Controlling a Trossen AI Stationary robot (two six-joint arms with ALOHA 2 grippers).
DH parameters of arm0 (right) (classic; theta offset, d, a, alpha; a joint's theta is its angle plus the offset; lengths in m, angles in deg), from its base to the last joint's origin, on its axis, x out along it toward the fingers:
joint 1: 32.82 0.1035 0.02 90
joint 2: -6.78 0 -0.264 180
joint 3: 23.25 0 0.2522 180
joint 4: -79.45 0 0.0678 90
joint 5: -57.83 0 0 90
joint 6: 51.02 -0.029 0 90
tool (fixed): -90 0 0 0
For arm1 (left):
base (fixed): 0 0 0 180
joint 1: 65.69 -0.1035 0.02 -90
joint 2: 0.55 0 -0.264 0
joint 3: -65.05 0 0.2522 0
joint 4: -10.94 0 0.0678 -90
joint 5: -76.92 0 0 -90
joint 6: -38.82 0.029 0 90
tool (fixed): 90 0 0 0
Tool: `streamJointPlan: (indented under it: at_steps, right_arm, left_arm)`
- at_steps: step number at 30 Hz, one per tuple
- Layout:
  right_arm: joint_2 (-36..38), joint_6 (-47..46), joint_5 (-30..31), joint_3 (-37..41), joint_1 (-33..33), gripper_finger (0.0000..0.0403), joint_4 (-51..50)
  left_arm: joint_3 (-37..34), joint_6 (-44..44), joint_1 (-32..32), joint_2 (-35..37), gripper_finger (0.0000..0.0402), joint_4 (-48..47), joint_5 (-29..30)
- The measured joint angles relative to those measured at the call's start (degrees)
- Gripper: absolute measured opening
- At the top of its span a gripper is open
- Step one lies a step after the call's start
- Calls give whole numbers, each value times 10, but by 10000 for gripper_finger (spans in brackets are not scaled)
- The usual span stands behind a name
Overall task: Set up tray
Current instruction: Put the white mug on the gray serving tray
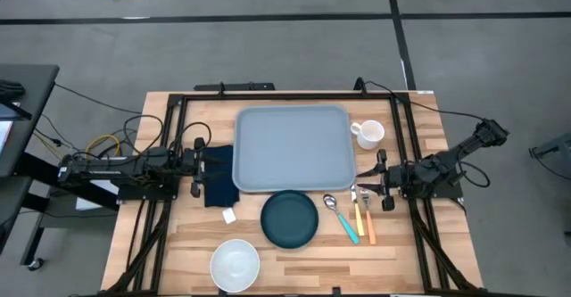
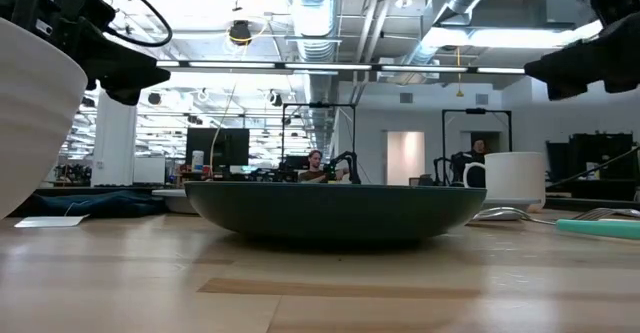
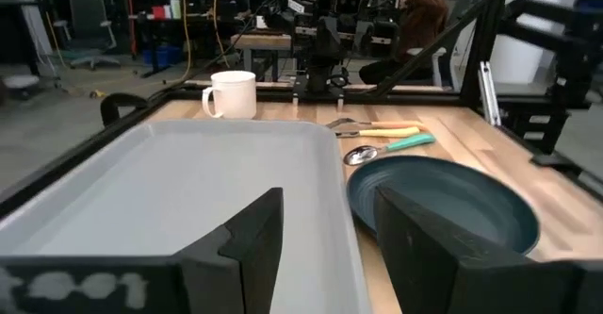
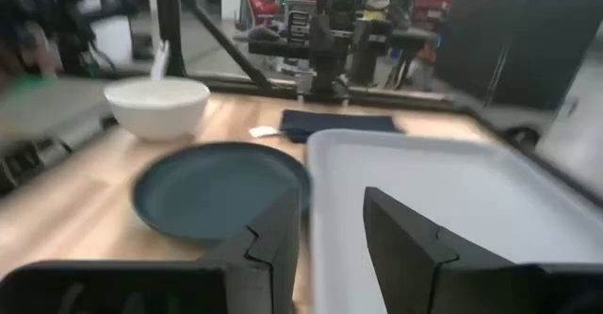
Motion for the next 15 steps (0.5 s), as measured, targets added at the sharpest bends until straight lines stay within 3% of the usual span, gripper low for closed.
streamJointPlan:
  at_steps: [5, 11, 15]
  right_arm:
    - [0, 58, 0, 0, -2, 113, 4]
    - [0, -32, -27, 0, -2, 113, 101]
    - [0, -13, -30, 0, -2, 113, 192]
  left_arm:
    - [0, 32, 0, 0, 155, 4, 0]
    - [-1, 31, 0, 0, 155, 60, 3]
    - [-1, 23, 0, 0, 155, 82, 3]
